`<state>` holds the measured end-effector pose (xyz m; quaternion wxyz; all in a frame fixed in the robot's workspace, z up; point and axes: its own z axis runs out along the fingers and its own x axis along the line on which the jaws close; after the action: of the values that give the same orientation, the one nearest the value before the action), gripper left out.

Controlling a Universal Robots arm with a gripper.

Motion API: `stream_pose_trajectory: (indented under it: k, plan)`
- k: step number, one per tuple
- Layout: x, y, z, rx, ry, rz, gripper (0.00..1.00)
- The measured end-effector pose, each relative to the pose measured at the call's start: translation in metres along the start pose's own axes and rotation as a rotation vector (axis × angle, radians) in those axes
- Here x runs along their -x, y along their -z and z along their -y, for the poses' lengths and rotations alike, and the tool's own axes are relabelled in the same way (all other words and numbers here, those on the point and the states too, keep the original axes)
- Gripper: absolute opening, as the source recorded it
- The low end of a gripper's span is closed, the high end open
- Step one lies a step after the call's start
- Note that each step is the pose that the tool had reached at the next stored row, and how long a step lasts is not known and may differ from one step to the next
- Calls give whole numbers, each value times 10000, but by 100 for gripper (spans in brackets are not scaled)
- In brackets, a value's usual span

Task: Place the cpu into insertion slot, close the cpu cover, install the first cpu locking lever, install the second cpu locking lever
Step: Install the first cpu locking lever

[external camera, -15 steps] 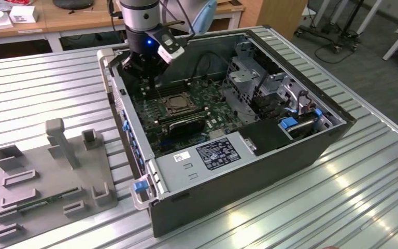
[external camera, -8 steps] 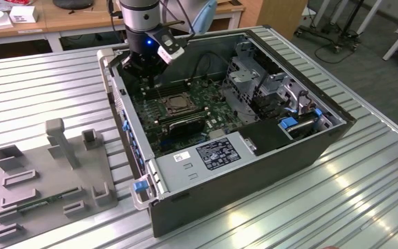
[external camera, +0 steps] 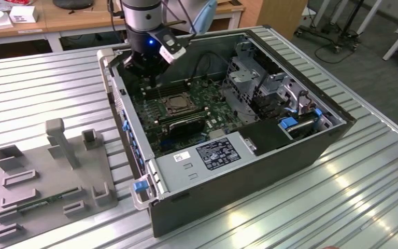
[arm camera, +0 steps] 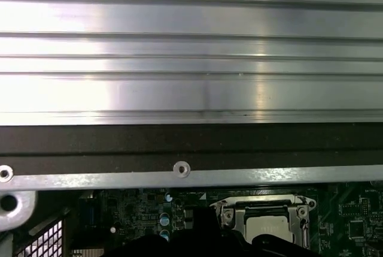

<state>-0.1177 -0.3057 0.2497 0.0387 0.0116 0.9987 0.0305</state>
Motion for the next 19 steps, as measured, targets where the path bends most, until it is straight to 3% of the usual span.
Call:
stream_pose_trajectory:
  k: [19]
  plan:
    - [309,-26,-1,49,-3,-1,11]
